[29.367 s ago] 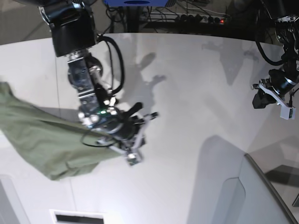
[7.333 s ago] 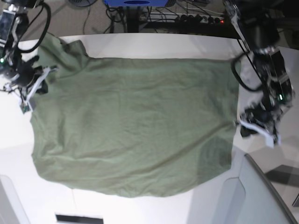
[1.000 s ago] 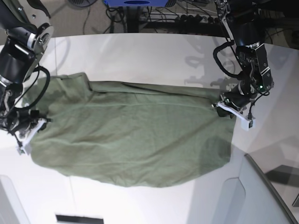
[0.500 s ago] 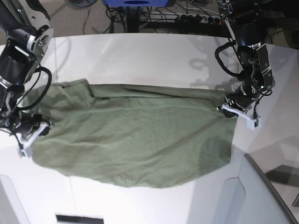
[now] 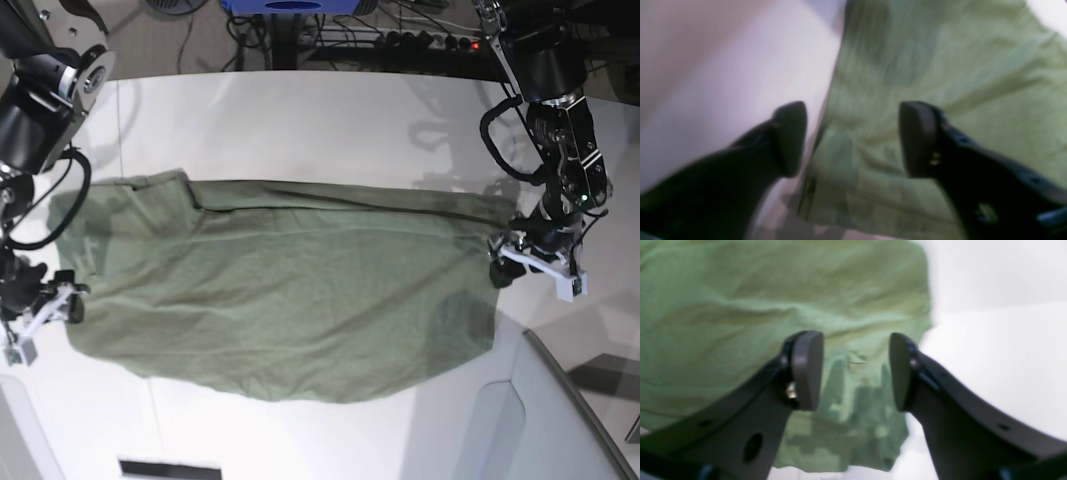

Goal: Layout the t-shirt on the table in an organized manner, then fold the t-shirt properly
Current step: 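Fold the held edge over the shirt body with both grippers, then open both grippers and release the folded edge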

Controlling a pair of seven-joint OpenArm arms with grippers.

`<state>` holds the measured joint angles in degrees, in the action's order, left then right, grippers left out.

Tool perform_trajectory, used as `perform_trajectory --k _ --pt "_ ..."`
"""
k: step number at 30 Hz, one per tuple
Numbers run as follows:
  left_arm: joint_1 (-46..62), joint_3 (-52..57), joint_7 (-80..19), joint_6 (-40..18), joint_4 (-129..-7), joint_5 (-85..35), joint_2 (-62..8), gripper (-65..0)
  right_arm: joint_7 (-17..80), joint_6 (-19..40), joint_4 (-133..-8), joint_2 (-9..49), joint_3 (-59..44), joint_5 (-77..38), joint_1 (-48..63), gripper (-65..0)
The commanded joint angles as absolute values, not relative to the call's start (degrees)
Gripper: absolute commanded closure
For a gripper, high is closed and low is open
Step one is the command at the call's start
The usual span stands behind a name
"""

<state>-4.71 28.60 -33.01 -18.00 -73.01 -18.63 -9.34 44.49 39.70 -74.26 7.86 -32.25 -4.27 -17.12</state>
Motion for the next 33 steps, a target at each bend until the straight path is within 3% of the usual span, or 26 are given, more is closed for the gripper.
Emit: perform_trajectory --k 1,3,7,11,16,22,33 --pt "-5.14 30.11 -32.13 -18.51 -75.82 -19.65 -9.89 -50.0 43.56 40.0 -78.11 8.66 -32.4 -4.88 -17.27 -32.3" --pt "-4.26 35.38 -32.4 -20.09 -79.43 -19.65 -9.45 -54.8 43.65 40.0 -84.88 7.96 -36.0 -4.88 -13.58 -32.6" --pt "0.75 42.33 -33.89 -26.42 -81.19 -24.13 -9.01 -55.0 47.08 40.0 -91.12 2.68 -45.49 -4.97 -8.75 -32.9" --pt "7.96 44.62 -37.85 -31.96 -80.84 -32.66 -9.1 -55.0 52.0 40.0 -88.84 1.1 -54.73 -8.84 -6.2 -32.9" --pt "11.21 44.7 -37.76 -31.96 -76.7 -33.27 -7.96 -55.0 53.67 40.0 -80.04 1.27 -61.14 -16.92 -3.38 -32.9" --pt "9.98 44.18 -29.93 -31.96 -69.23 -33.27 -6.64 -54.8 52.53 40.0 -70.81 3.56 -61.23 -17.19 -3.38 -32.9" --pt "2.77 44.18 -29.58 -31.96 -59.91 -33.01 -6.11 -54.8 49.36 40.0 -62.11 5.41 -61.49 -17.27 -7.25 -32.9"
